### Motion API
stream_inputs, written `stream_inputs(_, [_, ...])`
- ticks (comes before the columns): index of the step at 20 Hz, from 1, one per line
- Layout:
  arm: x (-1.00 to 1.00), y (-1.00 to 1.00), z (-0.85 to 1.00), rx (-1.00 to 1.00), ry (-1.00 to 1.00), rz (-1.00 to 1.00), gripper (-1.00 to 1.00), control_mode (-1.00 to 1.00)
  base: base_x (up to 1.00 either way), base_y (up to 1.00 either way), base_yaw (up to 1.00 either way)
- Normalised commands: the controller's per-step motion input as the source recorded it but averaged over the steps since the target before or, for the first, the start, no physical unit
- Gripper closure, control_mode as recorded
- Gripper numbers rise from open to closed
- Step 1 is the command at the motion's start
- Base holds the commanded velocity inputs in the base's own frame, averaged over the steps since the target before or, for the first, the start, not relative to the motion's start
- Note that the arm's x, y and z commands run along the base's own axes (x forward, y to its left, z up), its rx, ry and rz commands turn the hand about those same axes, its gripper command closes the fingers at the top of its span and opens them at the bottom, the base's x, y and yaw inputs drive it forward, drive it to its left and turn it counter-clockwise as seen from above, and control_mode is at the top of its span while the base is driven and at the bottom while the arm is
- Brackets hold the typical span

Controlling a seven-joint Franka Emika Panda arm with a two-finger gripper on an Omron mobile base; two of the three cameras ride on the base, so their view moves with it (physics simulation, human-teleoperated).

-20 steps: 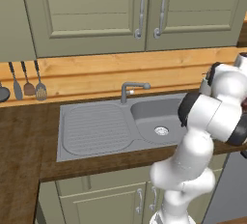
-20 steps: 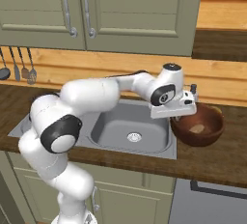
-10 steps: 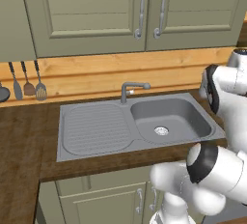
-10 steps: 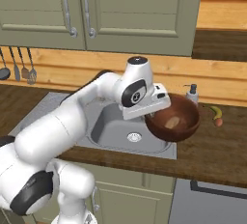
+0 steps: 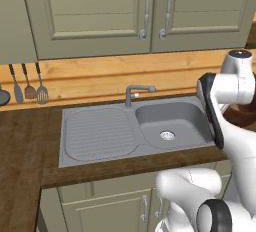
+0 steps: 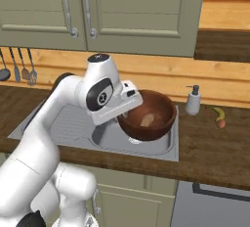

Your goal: Pick the sweet potato from the sink and place it in the bowl. Then pick the bowl and place it in the microwave. Then close the microwave door and press the start button.

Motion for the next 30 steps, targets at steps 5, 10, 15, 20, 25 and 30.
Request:
stream_inputs(5, [-0.01, 0.54, -0.28, -0.11, 0.08, 0.09, 1.0, -1.0, 0.0, 0.0, 0.0])
stream_inputs(10, [-0.01, 0.05, -0.03, -0.02, 0.0, 0.0, 1.0, 1.0, -0.29, 0.01, -0.23])
stream_inputs(15, [0.0, 0.0, 0.0, 0.0, 0.0, 0.0, 1.0, 1.0, -0.27, -0.07, -0.66])
stream_inputs(20, [0.0, 0.0, 0.0, 0.0, 0.0, 0.0, 1.0, 1.0, -0.04, 0.0, -0.83])
stream_inputs(25, [0.0, 0.0, 0.0, 0.0, 0.0, 0.0, 1.0, 1.0, 0.0, -0.23, -0.83])
stream_inputs(30, [0.0, 0.0, 0.0, 0.0, 0.0, 0.0, 1.0, 1.0, 0.04, -0.59, -0.77])
